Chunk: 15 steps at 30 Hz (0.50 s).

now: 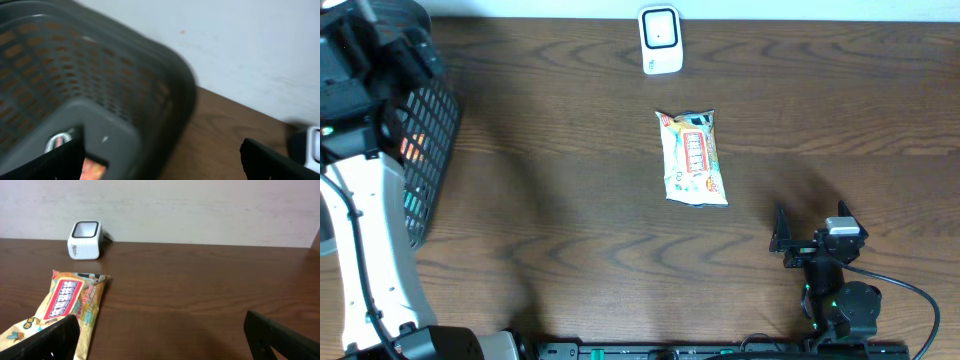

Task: Scan the item barcode
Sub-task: 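Move the left gripper back over the grey basket, then lower the left gripper into the basket toward the light-green wet-wipe packet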

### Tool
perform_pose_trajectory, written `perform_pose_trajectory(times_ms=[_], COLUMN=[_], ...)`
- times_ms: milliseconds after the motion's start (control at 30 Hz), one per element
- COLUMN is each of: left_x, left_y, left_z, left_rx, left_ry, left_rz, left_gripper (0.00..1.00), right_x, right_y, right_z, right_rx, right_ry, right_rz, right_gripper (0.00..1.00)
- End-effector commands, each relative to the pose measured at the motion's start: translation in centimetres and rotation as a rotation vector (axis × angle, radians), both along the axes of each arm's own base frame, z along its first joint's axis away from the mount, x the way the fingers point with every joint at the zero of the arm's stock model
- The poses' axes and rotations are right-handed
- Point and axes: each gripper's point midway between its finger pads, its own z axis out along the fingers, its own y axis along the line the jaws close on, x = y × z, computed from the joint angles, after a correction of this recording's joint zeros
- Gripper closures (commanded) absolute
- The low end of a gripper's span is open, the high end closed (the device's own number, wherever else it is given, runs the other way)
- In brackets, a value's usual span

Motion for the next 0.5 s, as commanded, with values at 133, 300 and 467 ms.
perform_pose_trajectory(times_ms=[133,300,467], left_x=[-2.5,-3.8,-4.8], left_y=[4.4,6.6,8.4], left_z=[0.4,-0.3,-1.7], left_rx=[0.012,-0.001,-0.023], left_ry=[0.016,0.043,0.089], left_rz=[0.112,0.168,0.213], left_gripper=[0.02,0.02,0.02], right_x=[0.0,0.0,0.0], right_y=[0.0,0.0,0.0], right_z=[-0.1,-0.1,-0.1], right_rx=[0.002,0.002,0.002], right_ry=[0.002,0.002,0.002], right_rz=[-0.001,-0.001,-0.001], right_gripper=[0.01,0.01,0.01])
